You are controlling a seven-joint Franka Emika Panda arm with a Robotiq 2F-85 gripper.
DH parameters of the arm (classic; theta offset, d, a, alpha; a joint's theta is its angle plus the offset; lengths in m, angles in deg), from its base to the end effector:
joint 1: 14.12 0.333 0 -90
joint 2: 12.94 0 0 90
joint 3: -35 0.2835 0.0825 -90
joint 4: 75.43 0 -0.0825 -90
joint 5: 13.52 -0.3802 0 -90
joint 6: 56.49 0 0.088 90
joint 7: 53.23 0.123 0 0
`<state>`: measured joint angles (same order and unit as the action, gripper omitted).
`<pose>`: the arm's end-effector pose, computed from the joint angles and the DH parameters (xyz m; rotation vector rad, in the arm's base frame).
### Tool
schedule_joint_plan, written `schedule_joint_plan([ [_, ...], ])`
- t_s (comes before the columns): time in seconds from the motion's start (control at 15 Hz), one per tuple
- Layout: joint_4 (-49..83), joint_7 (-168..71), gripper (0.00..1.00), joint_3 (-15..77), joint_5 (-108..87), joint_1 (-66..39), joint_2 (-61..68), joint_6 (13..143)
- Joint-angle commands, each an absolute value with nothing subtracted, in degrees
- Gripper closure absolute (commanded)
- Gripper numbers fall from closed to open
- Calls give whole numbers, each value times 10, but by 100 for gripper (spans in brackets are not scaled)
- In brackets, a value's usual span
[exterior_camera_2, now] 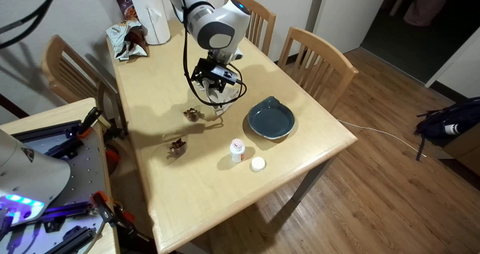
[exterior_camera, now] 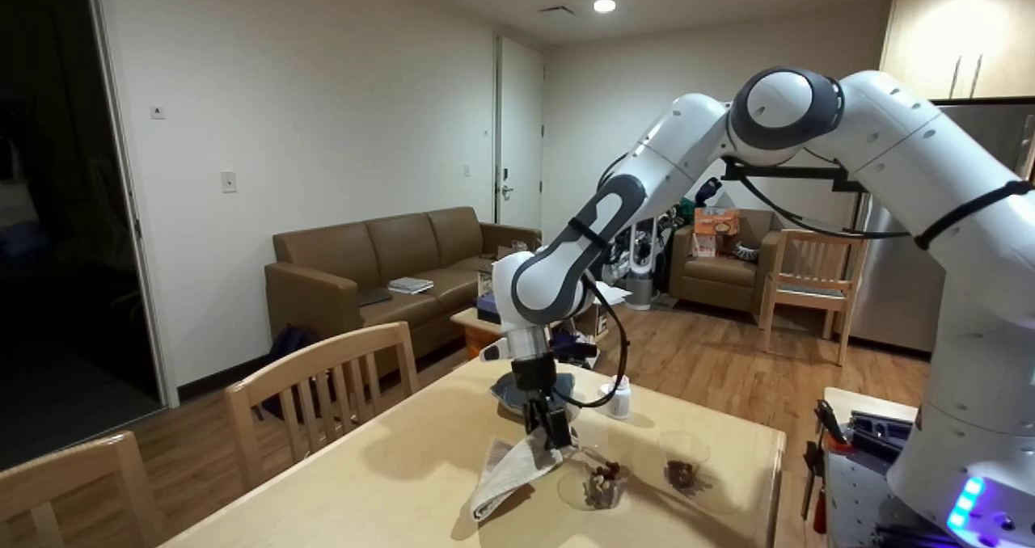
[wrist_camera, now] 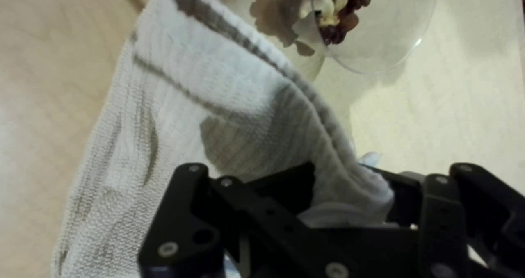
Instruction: Use the towel to wipe the smaller part of the table on the right
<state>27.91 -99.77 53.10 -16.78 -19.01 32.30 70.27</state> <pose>0.5567 0.1423 0.0674 -2.4511 -1.2621 0.3551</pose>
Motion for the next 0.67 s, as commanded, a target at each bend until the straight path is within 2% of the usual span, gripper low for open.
schedule_joint_plan([
  [0.0, 305, -1013, 98, 526, -198, -202, 297, 672],
  [0.6, 245, -1000, 98, 489, -179, -180, 330, 632],
])
